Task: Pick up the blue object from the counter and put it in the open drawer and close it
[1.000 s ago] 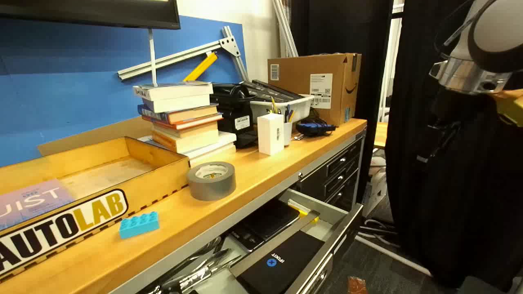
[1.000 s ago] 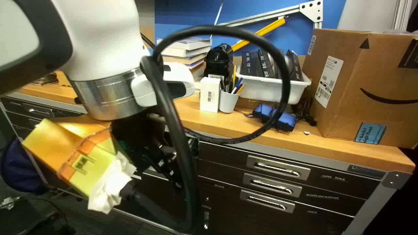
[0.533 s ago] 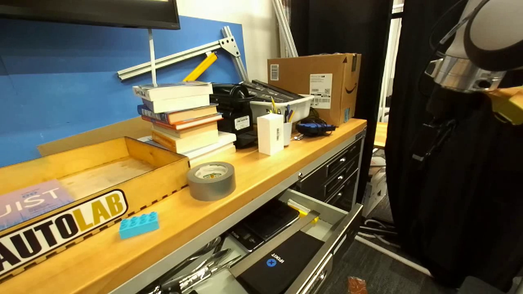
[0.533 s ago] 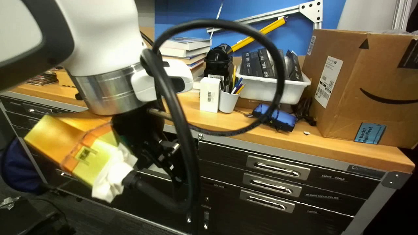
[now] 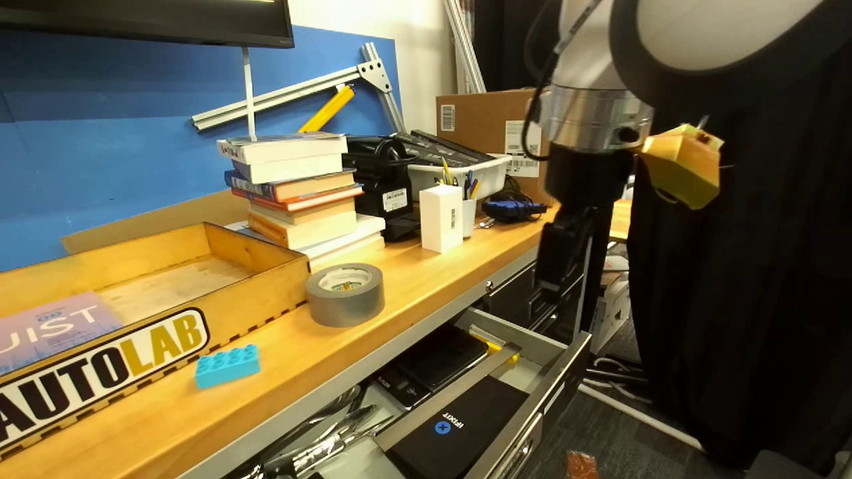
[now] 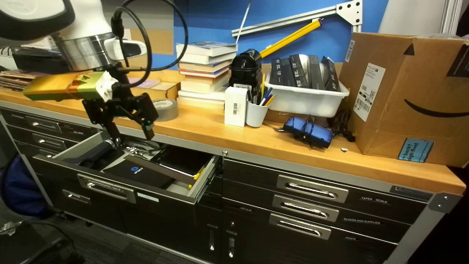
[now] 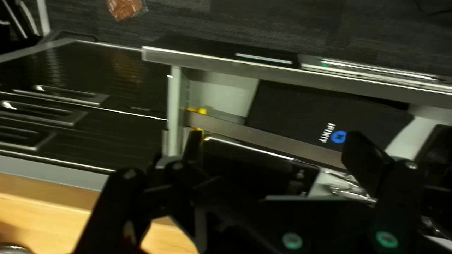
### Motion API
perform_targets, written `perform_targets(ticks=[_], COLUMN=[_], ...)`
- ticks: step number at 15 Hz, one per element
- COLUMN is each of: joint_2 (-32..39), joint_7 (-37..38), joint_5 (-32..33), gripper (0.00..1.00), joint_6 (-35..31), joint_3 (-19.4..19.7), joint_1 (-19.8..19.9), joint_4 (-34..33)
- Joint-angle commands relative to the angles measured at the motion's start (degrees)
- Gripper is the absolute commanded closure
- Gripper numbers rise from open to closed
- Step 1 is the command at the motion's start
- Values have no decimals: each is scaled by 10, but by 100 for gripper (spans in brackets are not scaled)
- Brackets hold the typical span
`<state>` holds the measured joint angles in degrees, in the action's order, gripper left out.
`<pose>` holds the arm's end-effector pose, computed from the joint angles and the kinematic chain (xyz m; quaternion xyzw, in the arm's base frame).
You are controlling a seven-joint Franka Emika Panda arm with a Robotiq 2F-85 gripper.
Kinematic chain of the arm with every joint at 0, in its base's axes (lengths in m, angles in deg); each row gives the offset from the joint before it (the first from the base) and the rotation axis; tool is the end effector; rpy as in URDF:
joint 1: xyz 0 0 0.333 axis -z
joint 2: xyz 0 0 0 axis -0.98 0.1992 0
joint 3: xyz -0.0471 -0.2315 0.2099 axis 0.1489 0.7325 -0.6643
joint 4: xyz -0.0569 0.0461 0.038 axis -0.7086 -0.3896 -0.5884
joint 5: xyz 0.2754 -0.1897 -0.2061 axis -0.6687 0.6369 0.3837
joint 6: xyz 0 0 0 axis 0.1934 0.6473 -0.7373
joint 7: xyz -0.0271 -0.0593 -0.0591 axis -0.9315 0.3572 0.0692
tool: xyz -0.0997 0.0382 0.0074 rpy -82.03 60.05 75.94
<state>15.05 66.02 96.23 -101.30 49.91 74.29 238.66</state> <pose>0.3662 0.0356 0.4172 0.9758 0.1941 0.0677 0.0749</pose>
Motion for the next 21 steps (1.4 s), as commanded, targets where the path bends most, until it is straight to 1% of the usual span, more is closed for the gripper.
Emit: perform_targets(ticks=[1,3,4,6,8,9,12,16,21], joint_2=[112,170,195,250,311,340,417,490,546], joint_7=[36,45,48,51,74,83,93,88,89], joint_5=[-58,-92,-101,-105,-91,-86,-86,-70,-61], gripper=[0,0,0,0,0,0,0,0,0], joint_6=[42,48,30,-11,-58,-71,-72,-61,-44], joint_3=[-51,-74,-86,-108,-128,-133,-142,-142,-140], joint_1=[-68,-99,-109,-122,-124,-123,-126,-136,-150], joint_4=[-95,-146,-167,-216,-270,-297,-371,-447,-510])
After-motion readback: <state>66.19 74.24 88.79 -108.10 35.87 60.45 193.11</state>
